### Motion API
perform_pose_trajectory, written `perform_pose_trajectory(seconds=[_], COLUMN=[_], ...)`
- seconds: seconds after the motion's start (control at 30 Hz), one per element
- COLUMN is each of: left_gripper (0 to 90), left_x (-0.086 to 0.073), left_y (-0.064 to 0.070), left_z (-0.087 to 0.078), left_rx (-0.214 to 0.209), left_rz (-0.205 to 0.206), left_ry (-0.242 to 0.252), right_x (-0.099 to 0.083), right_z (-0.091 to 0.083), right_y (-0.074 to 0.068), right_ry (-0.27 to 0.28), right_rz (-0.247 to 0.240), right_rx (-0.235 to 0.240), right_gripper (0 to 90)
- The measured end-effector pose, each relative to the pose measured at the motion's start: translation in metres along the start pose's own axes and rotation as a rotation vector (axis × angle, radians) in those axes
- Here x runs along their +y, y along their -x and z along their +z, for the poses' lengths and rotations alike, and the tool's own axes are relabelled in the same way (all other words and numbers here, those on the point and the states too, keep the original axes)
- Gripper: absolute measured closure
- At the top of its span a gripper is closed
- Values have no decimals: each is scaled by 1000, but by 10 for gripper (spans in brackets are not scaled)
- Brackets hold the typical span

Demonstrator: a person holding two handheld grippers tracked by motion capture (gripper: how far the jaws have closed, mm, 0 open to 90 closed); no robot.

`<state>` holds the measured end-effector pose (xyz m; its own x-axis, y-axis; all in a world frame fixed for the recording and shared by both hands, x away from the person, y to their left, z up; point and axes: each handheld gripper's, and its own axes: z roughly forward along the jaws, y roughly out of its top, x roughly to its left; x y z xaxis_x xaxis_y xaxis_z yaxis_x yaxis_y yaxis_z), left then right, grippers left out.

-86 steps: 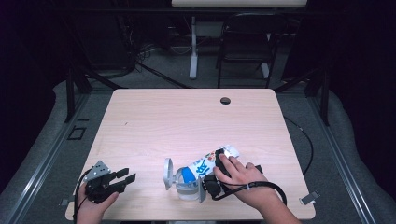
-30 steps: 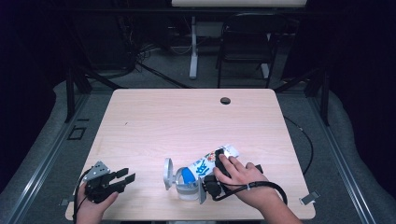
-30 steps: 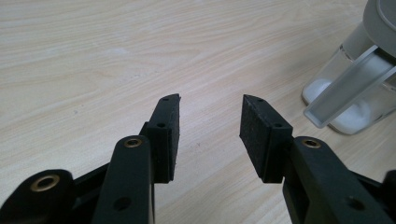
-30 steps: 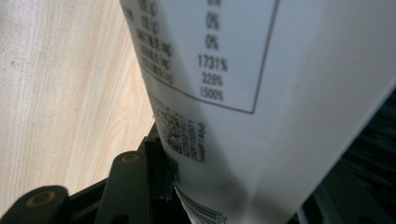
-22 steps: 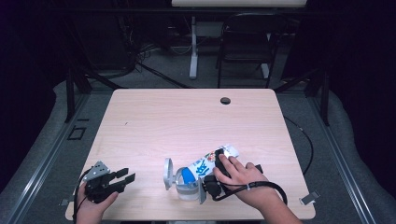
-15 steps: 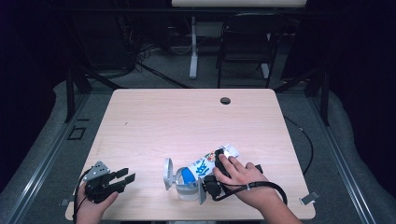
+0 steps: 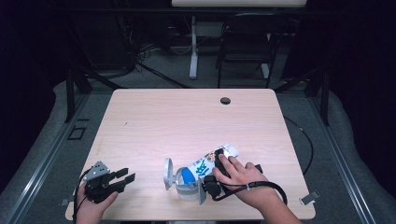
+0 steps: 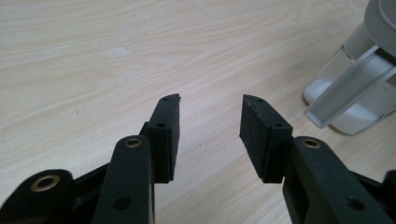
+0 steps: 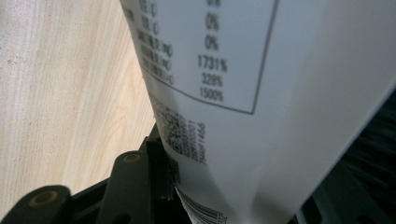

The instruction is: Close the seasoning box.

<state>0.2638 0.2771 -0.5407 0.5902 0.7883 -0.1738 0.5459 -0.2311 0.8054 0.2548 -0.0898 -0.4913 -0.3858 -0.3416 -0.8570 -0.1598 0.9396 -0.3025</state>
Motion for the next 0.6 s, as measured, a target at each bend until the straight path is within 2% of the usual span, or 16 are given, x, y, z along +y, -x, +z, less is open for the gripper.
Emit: perform_pose_trajectory(seconds=[0.6], left_gripper=[583], left_x=[0], left_y=[0], left_z=[0], left_rx=[1], left_rz=[1], left_ry=[-1], right_x=[0], right_z=[0], right_y=[0], right_ry=[1], right_rz=[-10], right_rx=[-11], right_gripper=[539])
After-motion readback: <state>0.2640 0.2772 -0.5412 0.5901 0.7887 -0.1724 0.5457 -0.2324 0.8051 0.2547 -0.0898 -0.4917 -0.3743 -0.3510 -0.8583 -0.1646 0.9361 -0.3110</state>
